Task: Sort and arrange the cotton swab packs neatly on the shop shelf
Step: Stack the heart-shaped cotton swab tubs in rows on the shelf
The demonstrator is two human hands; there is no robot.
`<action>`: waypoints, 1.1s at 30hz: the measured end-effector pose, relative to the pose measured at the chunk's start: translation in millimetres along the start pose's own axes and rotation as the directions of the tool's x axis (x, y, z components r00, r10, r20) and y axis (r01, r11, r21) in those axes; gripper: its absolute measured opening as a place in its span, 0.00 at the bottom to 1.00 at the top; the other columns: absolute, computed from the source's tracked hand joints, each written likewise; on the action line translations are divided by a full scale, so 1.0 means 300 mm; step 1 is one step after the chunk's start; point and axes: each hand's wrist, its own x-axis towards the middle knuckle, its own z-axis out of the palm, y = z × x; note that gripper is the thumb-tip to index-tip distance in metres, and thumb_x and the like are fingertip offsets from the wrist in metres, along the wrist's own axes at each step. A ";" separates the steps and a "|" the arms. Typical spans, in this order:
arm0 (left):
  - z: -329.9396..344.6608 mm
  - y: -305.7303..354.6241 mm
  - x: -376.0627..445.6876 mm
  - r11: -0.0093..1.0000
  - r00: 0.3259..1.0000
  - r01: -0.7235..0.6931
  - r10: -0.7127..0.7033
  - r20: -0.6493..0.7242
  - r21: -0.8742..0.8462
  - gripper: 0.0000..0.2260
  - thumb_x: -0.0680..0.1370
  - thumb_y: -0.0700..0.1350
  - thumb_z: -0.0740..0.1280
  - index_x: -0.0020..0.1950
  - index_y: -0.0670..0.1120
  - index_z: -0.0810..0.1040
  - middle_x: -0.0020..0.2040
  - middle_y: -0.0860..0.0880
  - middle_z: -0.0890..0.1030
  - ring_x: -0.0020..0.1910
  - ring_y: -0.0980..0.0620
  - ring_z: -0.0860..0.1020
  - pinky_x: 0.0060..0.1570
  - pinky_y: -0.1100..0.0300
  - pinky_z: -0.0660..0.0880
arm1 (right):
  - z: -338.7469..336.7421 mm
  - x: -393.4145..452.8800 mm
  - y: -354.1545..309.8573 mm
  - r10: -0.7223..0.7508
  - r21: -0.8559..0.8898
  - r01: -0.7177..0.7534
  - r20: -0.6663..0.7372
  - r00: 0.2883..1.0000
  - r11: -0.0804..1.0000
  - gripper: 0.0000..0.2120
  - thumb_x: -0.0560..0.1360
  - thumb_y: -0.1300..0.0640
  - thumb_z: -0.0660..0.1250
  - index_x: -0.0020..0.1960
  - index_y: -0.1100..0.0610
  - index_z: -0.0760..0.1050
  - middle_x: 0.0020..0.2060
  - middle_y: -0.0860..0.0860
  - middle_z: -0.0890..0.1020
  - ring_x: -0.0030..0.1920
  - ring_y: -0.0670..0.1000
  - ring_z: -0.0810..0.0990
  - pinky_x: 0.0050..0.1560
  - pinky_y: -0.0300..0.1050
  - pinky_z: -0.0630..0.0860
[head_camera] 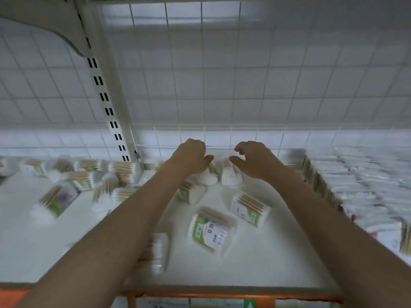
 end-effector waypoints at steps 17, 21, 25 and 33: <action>0.119 -0.033 0.142 0.989 0.980 0.140 -0.145 0.134 0.050 0.21 0.76 0.60 0.60 0.34 0.44 0.65 0.33 0.49 0.69 0.40 0.48 0.73 0.41 0.57 0.72 | 0.134 0.171 0.017 0.270 0.096 -0.311 0.303 0.914 0.946 0.26 0.72 0.34 0.61 0.36 0.59 0.69 0.27 0.53 0.74 0.26 0.51 0.73 0.32 0.41 0.71; 0.124 -0.028 0.135 0.978 0.974 0.200 -0.191 0.124 -0.066 0.11 0.72 0.48 0.64 0.35 0.44 0.68 0.37 0.48 0.73 0.36 0.49 0.72 0.36 0.60 0.69 | 0.135 0.162 0.024 0.271 0.247 -0.361 0.332 0.903 0.900 0.21 0.71 0.40 0.66 0.40 0.60 0.72 0.31 0.54 0.75 0.30 0.52 0.75 0.30 0.40 0.72; 0.106 -0.036 0.101 0.974 0.988 0.153 -0.150 0.030 -0.166 0.16 0.74 0.50 0.64 0.58 0.44 0.74 0.57 0.46 0.77 0.54 0.45 0.75 0.47 0.60 0.69 | 0.098 0.122 0.061 0.224 0.384 -0.326 0.288 0.931 0.864 0.22 0.68 0.42 0.69 0.50 0.56 0.67 0.40 0.55 0.79 0.36 0.53 0.79 0.38 0.45 0.77; 0.087 0.018 0.046 0.894 0.984 0.053 -0.122 -0.129 -0.445 0.15 0.72 0.46 0.68 0.54 0.43 0.68 0.43 0.44 0.77 0.40 0.45 0.75 0.37 0.58 0.71 | 0.035 0.067 0.103 0.178 0.510 -0.187 0.067 0.982 0.840 0.26 0.66 0.51 0.74 0.57 0.56 0.66 0.47 0.50 0.76 0.44 0.48 0.77 0.47 0.48 0.77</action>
